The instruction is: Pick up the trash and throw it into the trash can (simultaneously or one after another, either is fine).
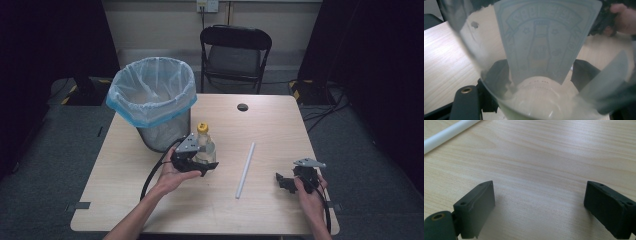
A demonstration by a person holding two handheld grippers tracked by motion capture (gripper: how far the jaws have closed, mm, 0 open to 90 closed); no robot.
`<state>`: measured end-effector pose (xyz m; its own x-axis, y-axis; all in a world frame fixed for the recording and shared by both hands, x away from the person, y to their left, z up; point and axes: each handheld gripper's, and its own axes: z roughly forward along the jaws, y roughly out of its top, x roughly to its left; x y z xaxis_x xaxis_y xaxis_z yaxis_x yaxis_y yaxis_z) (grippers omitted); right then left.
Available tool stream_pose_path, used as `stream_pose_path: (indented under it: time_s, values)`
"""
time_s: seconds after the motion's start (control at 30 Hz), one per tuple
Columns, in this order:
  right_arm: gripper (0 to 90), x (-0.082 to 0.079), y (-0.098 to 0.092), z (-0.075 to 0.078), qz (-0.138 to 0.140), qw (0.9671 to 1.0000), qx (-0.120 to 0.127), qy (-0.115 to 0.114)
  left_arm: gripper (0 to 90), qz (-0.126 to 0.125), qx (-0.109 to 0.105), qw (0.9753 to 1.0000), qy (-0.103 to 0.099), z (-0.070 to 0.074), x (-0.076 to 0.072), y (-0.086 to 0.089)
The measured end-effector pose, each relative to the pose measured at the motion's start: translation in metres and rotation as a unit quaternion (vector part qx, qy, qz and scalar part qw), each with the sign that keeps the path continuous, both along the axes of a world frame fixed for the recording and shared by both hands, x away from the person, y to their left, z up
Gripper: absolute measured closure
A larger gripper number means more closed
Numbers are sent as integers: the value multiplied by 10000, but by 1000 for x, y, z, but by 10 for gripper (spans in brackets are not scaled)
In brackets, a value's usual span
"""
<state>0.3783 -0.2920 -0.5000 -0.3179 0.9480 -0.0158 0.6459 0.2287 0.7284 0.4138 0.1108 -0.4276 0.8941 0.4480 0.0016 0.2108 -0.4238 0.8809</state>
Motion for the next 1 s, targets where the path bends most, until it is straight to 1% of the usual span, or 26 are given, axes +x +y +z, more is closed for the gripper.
stream_pose_path:
  time_s: [0.1, 0.17, 0.3, 0.33, 0.53, 0.57, 0.7, 0.73, 0.77, 0.83, 0.87, 0.9, 1.0]
  values:
    - [89, 0, 0, 0, 1, 10000, -1, 1, 280, -11, -14, 10000, -3, 2, 0, 3]
    - [89, 0, 0, 0, 1, 10000, -1, 1, 280, 50, -32, 10000, -13, 5, 0, 7]
    - [89, 0, 0, 0, 1, 10000, 0, 0, 281, 51, -185, 9998, 38, 7, 1, 11]
    - [89, 0, 0, 0, 0, 10000, 0, 1, 281, 56, -182, 9998, 48, 8, 1, 11]
    - [89, 0, 0, 0, 0, 10000, 0, 0, 281, 31, -255, 9997, -18, 17, -1, 13]
    - [89, 0, 0, 0, 0, 10000, 0, 0, 280, 40, -357, 9993, -31, 21, -1, 14]
    - [89, 0, 0, 0, 0, 10000, 0, 0, 281, 61, -434, 9990, -95, 28, -1, 16]
    - [89, 0, 0, 0, 0, 10000, 1, 0, 281, 58, -508, 9986, -96, 32, -1, 19]
    - [89, 0, 0, 0, 0, 10000, 0, 0, 281, 71, -533, 9985, -104, 34, -1, 20]
    - [89, 0, 0, 0, 1, 10000, 0, 1, 281, 92, -538, 9984, -126, 36, -1, 22]
    - [89, 0, 0, 0, 0, 10000, 1, 1, 281, 95, -563, 9983, -142, 37, -1, 23]
    - [89, 0, 0, 0, 0, 10000, 1, 0, 281, 104, -636, 9978, -137, 42, -2, 27]
    - [89, 0, 0, 0, 1, 10000, 0, 1, 281, 125, -720, 9972, -185, 48, -3, 33]
